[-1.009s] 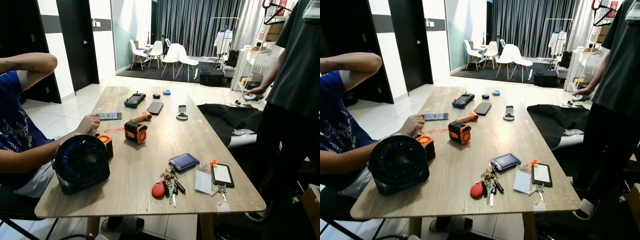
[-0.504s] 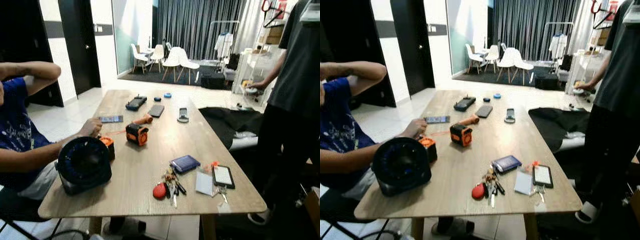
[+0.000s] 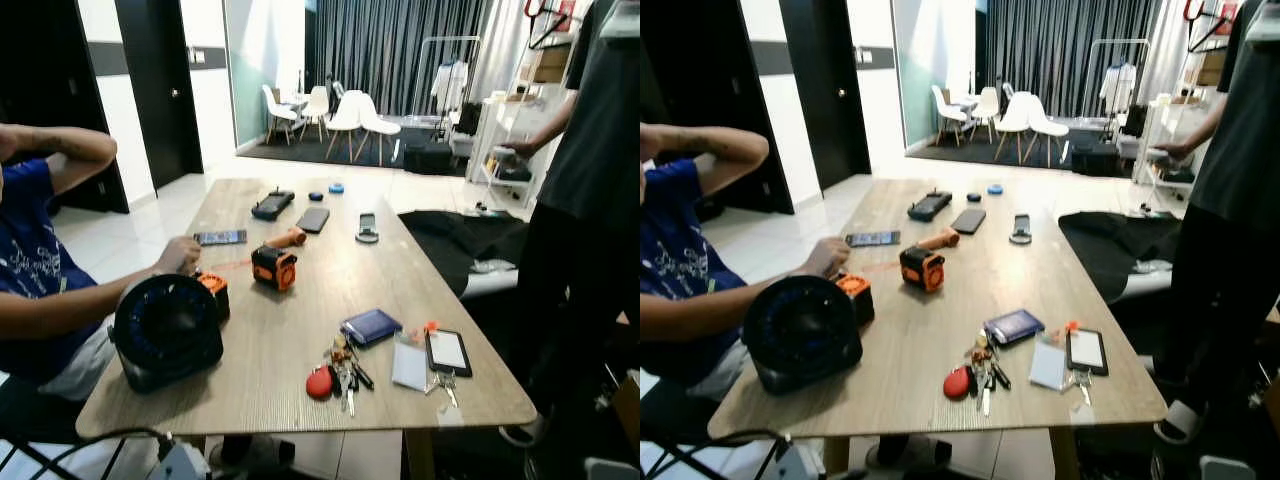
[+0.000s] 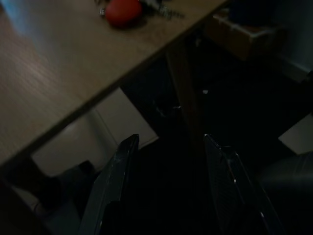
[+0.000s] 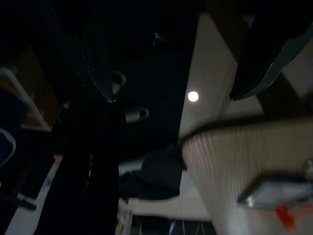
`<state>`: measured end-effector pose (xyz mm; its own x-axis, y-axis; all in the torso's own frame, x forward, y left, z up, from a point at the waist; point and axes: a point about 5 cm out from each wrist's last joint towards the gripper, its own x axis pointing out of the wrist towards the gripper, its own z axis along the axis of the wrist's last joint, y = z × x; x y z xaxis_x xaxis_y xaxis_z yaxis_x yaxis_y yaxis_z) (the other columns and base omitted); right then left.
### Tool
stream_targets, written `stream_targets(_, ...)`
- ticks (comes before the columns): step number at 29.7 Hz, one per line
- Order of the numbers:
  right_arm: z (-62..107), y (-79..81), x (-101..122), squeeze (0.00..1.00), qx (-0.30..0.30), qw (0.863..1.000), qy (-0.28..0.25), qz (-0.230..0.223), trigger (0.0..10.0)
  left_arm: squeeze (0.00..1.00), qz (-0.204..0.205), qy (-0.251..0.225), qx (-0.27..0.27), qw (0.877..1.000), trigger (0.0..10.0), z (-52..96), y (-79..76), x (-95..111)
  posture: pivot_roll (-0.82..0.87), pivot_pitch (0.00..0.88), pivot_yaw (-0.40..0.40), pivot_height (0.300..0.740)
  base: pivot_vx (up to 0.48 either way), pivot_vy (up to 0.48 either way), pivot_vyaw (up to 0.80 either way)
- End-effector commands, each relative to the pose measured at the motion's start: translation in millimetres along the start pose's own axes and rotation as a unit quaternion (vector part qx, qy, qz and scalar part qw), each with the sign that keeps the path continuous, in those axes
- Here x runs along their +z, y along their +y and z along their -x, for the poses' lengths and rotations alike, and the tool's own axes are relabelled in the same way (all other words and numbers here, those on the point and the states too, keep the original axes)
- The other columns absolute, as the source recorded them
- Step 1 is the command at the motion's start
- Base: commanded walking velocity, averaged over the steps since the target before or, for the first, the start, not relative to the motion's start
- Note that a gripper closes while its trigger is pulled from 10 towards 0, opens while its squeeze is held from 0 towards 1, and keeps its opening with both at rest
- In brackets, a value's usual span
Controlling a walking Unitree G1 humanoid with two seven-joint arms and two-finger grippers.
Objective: Hang keys on a hook
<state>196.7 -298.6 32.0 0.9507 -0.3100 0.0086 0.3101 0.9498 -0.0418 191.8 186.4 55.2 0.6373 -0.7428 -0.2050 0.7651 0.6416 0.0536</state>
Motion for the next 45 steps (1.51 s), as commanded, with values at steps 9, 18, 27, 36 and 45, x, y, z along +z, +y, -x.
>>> stream_targets(9,-28.6,13.5,35.1,0.00,0.002,0.998,-0.046,-0.048,10.0,0.00,-0.008,-0.033,-0.012,0.999,10.0,-6.0,5.5,34.7,0.07,0.018,-0.015,0.740,0.000,0.000,0.00)
stream_targets(18,-36.8,28.2,42.0,0.00,0.027,0.997,-0.042,-0.057,10.0,0.00,-0.004,-0.042,-0.007,0.999,10.0,-13.3,6.1,43.9,0.07,0.018,-0.023,0.740,0.000,0.000,0.00)
stream_targets(27,-41.9,37.4,50.4,0.00,0.050,0.996,-0.040,-0.060,10.0,0.00,0.001,-0.044,-0.014,0.999,10.0,-15.6,5.3,50.2,0.07,0.021,-0.023,0.740,0.000,0.000,0.00)
stream_targets(36,-45.5,39.4,60.2,0.00,0.045,0.995,-0.056,-0.069,10.0,0.00,-0.007,-0.050,-0.017,0.999,10.0,-15.6,8.2,59.5,0.08,0.019,-0.017,0.740,0.000,0.000,0.00)
stream_targets(45,-56.3,54.1,71.7,0.00,0.083,0.992,-0.062,-0.070,10.0,0.00,-0.010,-0.066,-0.002,0.998,10.0,-23.9,12.8,70.1,0.08,0.016,-0.022,0.740,0.000,0.000,0.00)
